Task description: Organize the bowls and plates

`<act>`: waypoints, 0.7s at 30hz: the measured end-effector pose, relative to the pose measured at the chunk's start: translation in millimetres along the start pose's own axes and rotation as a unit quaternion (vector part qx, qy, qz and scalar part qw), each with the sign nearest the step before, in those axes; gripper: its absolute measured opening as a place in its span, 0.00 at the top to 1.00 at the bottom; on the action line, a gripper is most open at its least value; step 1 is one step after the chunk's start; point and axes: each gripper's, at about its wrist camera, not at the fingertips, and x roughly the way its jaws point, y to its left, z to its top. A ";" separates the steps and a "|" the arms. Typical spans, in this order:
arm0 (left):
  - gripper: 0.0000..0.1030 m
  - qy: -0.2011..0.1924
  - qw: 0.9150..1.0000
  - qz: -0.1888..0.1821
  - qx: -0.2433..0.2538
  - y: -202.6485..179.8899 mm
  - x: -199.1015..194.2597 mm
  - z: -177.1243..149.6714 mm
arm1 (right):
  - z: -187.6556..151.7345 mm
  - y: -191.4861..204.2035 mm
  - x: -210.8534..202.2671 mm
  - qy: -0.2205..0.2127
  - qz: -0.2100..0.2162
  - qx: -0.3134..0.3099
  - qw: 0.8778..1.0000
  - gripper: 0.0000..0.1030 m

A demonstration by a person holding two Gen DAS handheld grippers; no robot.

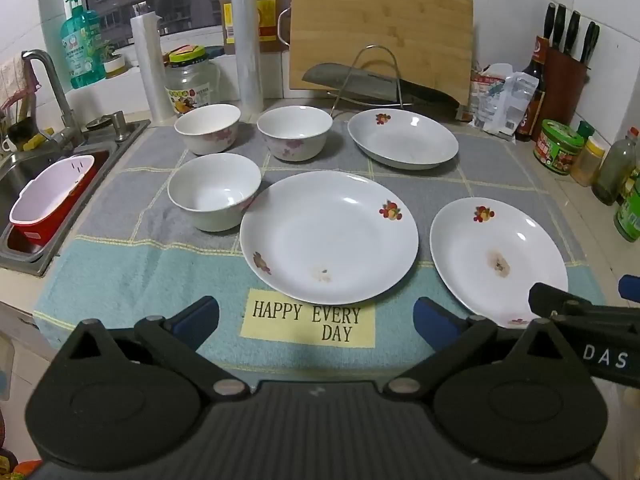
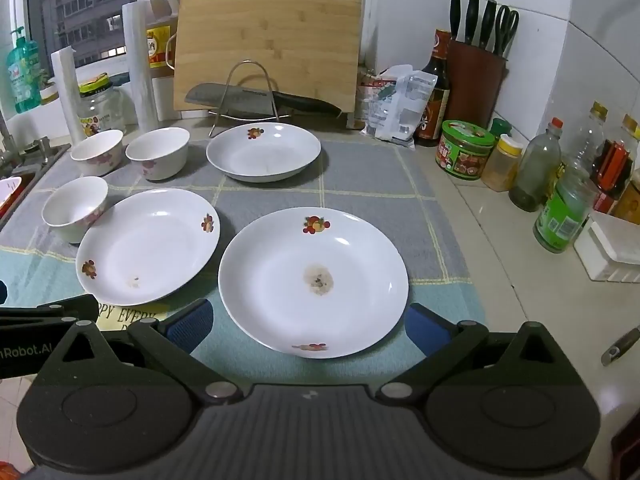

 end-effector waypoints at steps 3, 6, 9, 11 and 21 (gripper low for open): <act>0.01 -0.001 1.000 0.001 0.000 0.3 0.2 0.2 | 0.6 -0.1 -0.1 0.000 0.000 0.000 1.000 0.00; 0.01 -0.001 1.000 0.000 0.000 0.1 -0.4 0.9 | 0.8 -0.1 -0.2 0.000 0.000 0.000 1.000 0.00; 0.01 -0.001 1.000 0.000 0.000 0.3 -0.6 0.4 | 1.5 -0.1 -0.6 0.000 0.000 -0.001 1.000 0.00; 0.01 -0.002 1.000 0.000 0.001 0.6 -0.4 0.1 | 2.0 0.0 -0.9 0.000 0.000 -0.001 1.000 0.00; 0.01 -0.002 1.000 0.000 0.001 0.8 -0.4 -0.3 | 3.1 1.2 -1.9 -0.002 -0.001 -0.002 1.000 0.00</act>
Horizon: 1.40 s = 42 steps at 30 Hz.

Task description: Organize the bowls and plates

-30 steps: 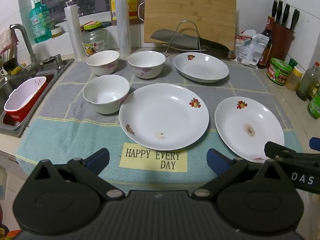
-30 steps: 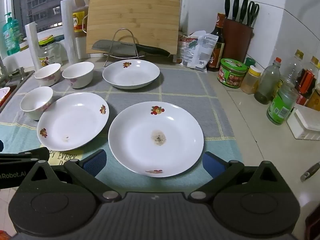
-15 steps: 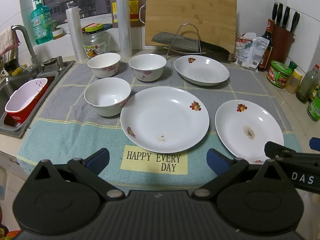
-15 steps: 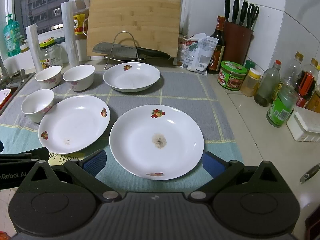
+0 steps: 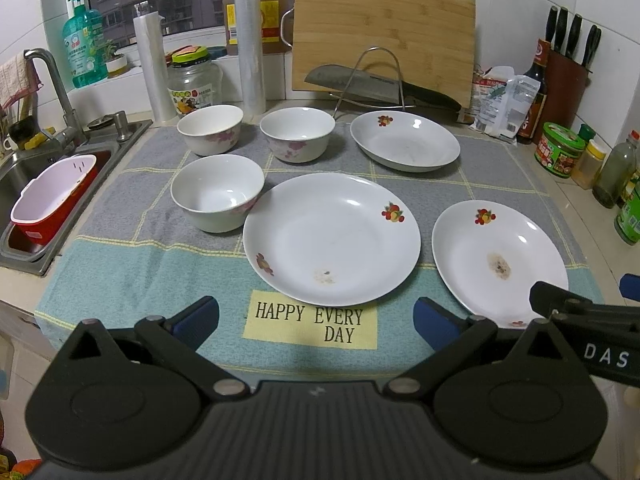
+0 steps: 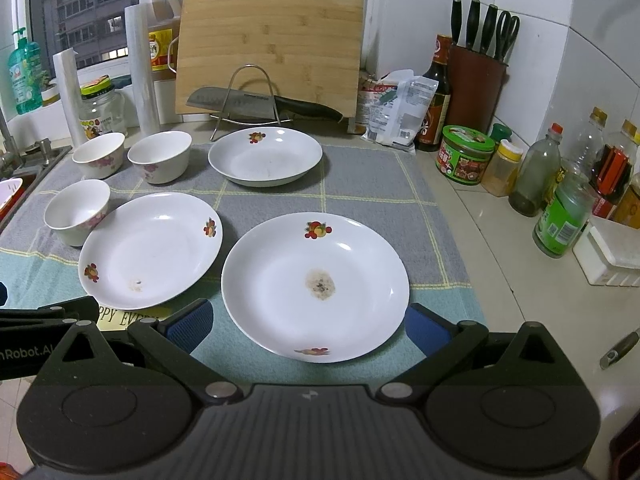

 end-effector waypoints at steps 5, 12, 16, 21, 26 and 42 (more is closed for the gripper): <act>0.01 0.000 1.000 0.000 0.000 -0.1 0.1 0.0 | 0.3 0.4 -0.9 -0.001 -0.001 -0.001 1.000 0.00; 0.01 0.000 1.000 0.000 0.001 0.5 -0.4 -0.5 | -0.2 2.1 -2.5 -0.003 -0.002 -0.002 1.000 0.00; 0.01 -0.001 1.000 0.000 0.001 0.5 -0.7 -0.6 | -0.8 2.6 -3.5 -0.004 -0.004 -0.002 1.000 0.00; 0.01 -0.003 1.000 0.000 0.002 1.0 -2.1 -1.5 | -2.5 3.1 -6.0 -0.006 -0.005 -0.002 1.000 0.00; 0.01 -0.005 1.000 -0.003 0.002 1.9 -5.1 -1.6 | -2.6 4.7 -7.9 -0.008 -0.008 -0.002 1.000 0.00; 0.01 -0.011 1.000 -0.024 0.012 16.0 -5.1 2.1 | -2.1 17.4 -12.7 -0.016 -0.026 -0.001 1.000 0.00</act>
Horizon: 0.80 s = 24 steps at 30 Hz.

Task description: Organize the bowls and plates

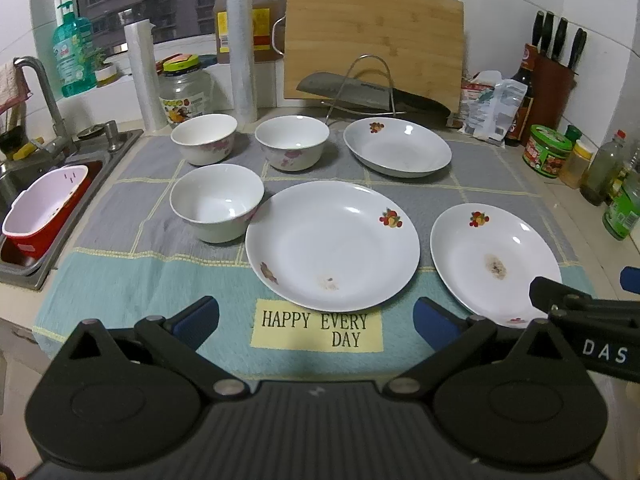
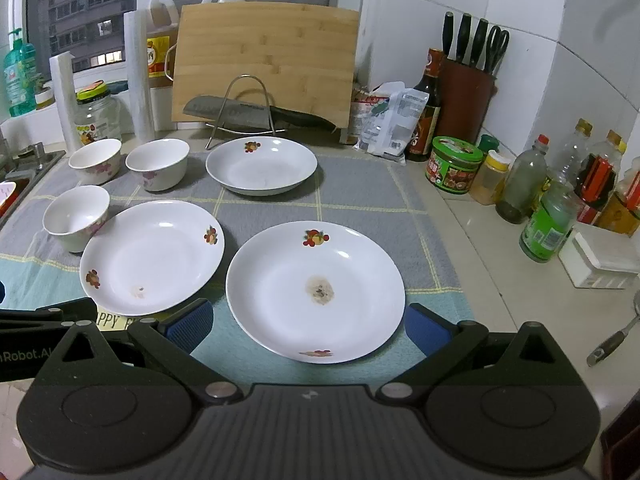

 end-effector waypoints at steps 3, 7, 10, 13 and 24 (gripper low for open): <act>0.01 -0.002 1.000 -0.008 0.008 3.3 0.8 0.8 | -0.2 3.4 -2.3 -0.003 -0.008 0.000 1.000 0.00; 0.01 -0.007 1.000 -0.022 0.019 9.4 2.3 1.5 | -0.1 9.3 -5.8 -0.008 -0.019 0.004 1.000 0.00; 0.01 -0.014 0.999 -0.034 0.027 13.6 2.9 0.9 | -1.7 12.1 -7.8 -0.013 -0.020 0.006 1.000 0.00; 0.01 -0.019 0.998 -0.050 0.038 15.9 3.6 -0.7 | -3.8 12.1 -9.4 -0.018 -0.021 0.009 1.000 0.00; 0.01 -0.023 0.989 -0.112 0.089 -3.7 17.9 -14.6 | -3.1 -18.3 -2.6 -0.045 -0.018 0.024 0.999 0.00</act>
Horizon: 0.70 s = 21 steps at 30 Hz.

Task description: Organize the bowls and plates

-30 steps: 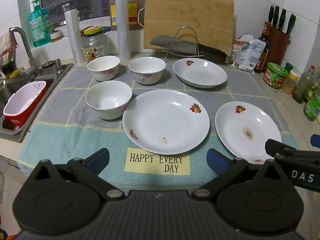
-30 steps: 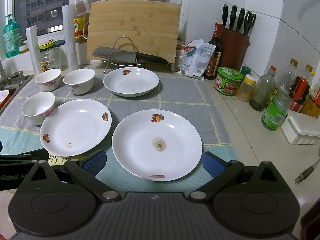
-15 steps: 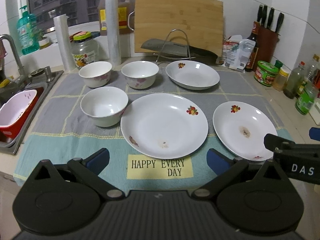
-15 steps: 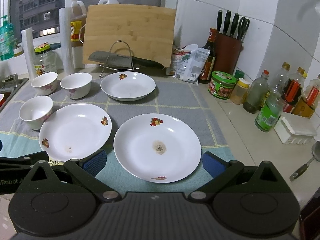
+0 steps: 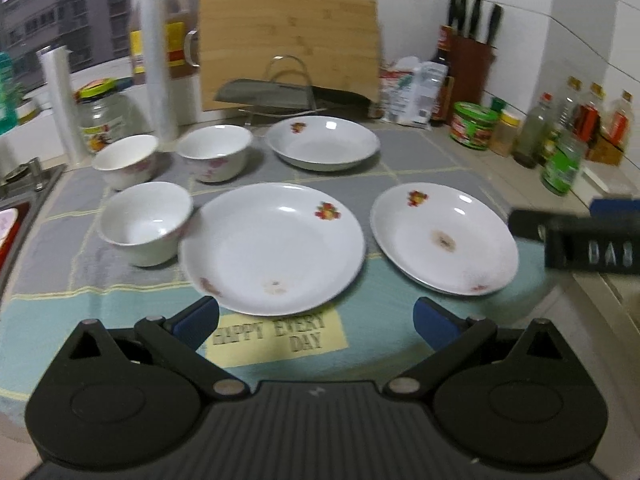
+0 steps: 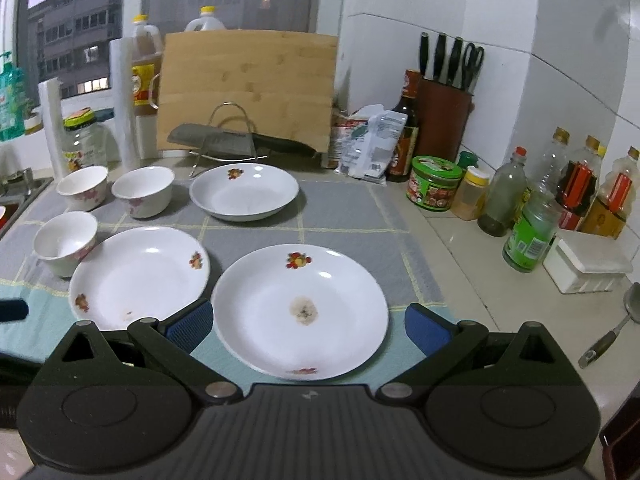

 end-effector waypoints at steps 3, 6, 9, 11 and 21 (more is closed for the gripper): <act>0.01 0.002 1.000 -0.018 0.016 -10.9 9.3 -3.6 | 1.2 -13.8 9.9 -0.002 0.003 0.009 1.000 0.00; 0.01 0.006 0.999 -0.032 0.029 -25.1 22.2 -5.7 | 3.2 -26.6 22.4 0.001 0.004 0.013 1.000 0.00; 0.01 0.015 0.998 -0.043 0.036 -41.3 40.7 -8.0 | 5.3 -39.5 36.1 0.007 0.009 0.012 1.000 0.00; 0.01 0.024 0.998 -0.051 0.038 -51.9 53.8 -9.9 | 6.2 -49.7 45.8 0.008 0.018 0.010 1.000 0.00; 0.01 0.059 0.996 -0.050 0.043 -85.6 107.9 -10.8 | 6.5 -88.9 104.9 0.055 0.046 0.006 0.997 0.00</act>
